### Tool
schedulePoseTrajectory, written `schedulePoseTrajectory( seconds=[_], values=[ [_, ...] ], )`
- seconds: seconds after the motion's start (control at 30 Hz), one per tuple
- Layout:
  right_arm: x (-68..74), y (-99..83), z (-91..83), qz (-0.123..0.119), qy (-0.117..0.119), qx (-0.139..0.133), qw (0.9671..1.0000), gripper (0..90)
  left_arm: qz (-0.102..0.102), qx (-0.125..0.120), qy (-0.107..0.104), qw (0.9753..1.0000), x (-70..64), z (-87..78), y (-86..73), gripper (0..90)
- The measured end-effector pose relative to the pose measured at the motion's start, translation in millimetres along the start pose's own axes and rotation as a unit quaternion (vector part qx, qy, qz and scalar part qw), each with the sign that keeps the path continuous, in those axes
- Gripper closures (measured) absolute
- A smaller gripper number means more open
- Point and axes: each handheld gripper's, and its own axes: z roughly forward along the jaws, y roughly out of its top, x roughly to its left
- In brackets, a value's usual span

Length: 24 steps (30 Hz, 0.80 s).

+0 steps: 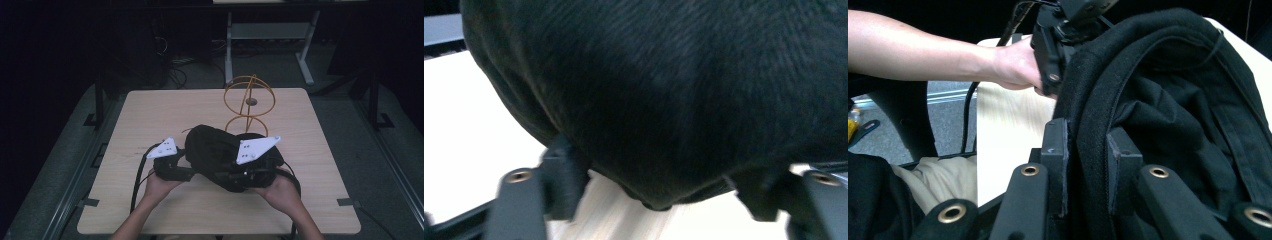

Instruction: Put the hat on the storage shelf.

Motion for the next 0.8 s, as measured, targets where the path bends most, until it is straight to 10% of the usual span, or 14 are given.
schedulePoseTrajectory(
  seconds=[0.27,0.8],
  values=[
    [1.3,-3.1,-1.4,0.006,0.005,-0.012,0.9999,74.8,0.008,-0.016,0.0,0.9998,-2.4,-6.2,4.1,77.0],
    [-12.9,-17.7,-10.9,0.056,0.02,-0.058,0.9965,71.5,0.024,-0.015,0.023,0.9993,-7.4,-22.3,35.5,85.8]
  ],
)
